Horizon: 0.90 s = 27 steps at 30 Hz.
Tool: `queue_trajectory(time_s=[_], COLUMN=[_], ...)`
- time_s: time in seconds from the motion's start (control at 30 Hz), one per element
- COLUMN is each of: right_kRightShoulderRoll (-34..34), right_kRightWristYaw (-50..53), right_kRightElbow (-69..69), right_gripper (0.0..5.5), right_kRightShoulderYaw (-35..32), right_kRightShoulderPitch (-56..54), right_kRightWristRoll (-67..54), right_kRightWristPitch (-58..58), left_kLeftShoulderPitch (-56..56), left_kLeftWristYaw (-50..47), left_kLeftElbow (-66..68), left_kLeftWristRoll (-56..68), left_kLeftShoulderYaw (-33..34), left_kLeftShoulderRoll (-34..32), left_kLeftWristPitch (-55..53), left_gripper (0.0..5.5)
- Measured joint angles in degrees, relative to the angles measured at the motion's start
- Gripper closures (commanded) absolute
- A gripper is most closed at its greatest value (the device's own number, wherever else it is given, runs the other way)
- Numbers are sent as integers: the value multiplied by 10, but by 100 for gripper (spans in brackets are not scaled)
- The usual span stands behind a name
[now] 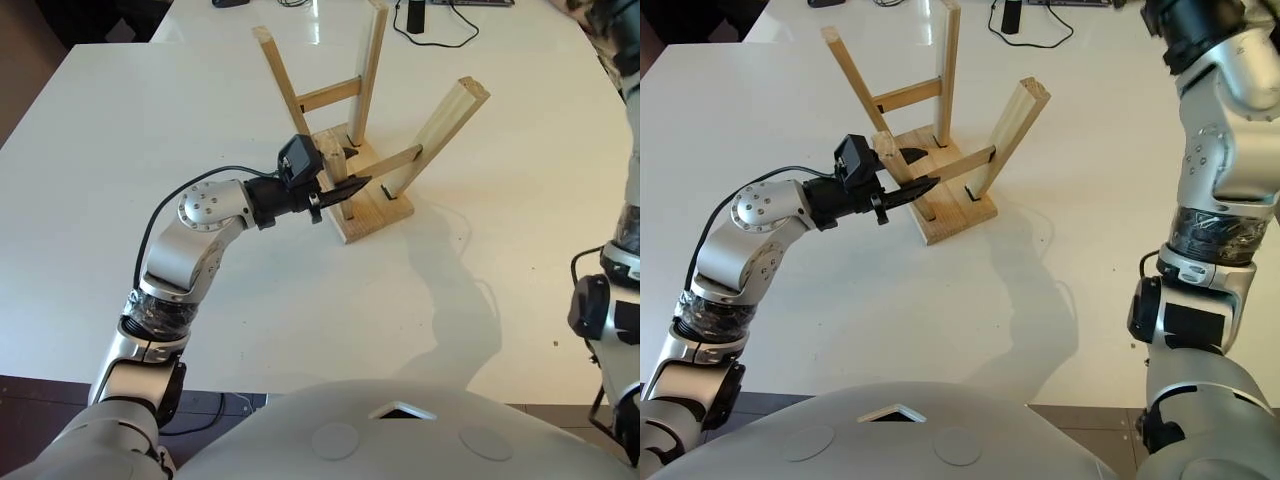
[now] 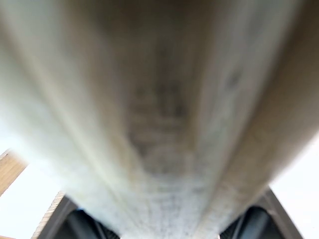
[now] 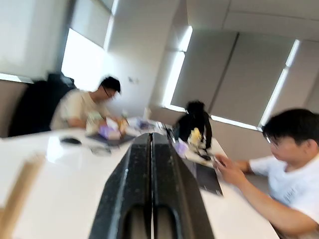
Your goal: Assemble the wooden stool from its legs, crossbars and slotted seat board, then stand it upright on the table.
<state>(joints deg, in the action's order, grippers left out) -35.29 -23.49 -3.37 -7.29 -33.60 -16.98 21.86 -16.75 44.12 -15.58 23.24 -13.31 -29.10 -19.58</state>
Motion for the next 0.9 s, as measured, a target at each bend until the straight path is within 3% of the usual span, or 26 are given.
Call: queue_trajectory(time_s=[0.13, 0.4, 0.43, 0.57, 0.7, 0.9], right_kRightShoulderRoll=[66, 77, 75, 79, 89, 147], right_kRightWristYaw=[-73, -60, -60, -69, -14, 114], right_kRightElbow=[89, 223, 225, 199, 125, 234], right_gripper=[550, 550, 550, 550, 550, 550], right_kRightShoulderYaw=[87, 84, 85, 107, 84, 49], right_kRightShoulderPitch=[139, 220, 219, 197, 189, 266], right_kRightWristRoll=[-66, -140, -135, -96, -32, 21], right_kRightWristPitch=[37, 96, 98, 73, 34, 35], left_kLeftShoulderPitch=[-4, 1, -1, 6, 30, 151], left_kLeftWristYaw=[24, 123, 126, 83, 43, -39], left_kLeftElbow=[14, 72, 81, 129, 80, -119], left_kLeftWristRoll=[5, 40, 40, -8, -46, 2], left_kLeftShoulderYaw=[8, 40, 41, 52, 90, 187], left_kLeftShoulderRoll=[-6, -47, -46, -47, -72, -87], left_kLeftWristPitch=[27, 83, 91, 67, 66, -46], left_gripper=[346, 346, 308, 257, 239, 239])
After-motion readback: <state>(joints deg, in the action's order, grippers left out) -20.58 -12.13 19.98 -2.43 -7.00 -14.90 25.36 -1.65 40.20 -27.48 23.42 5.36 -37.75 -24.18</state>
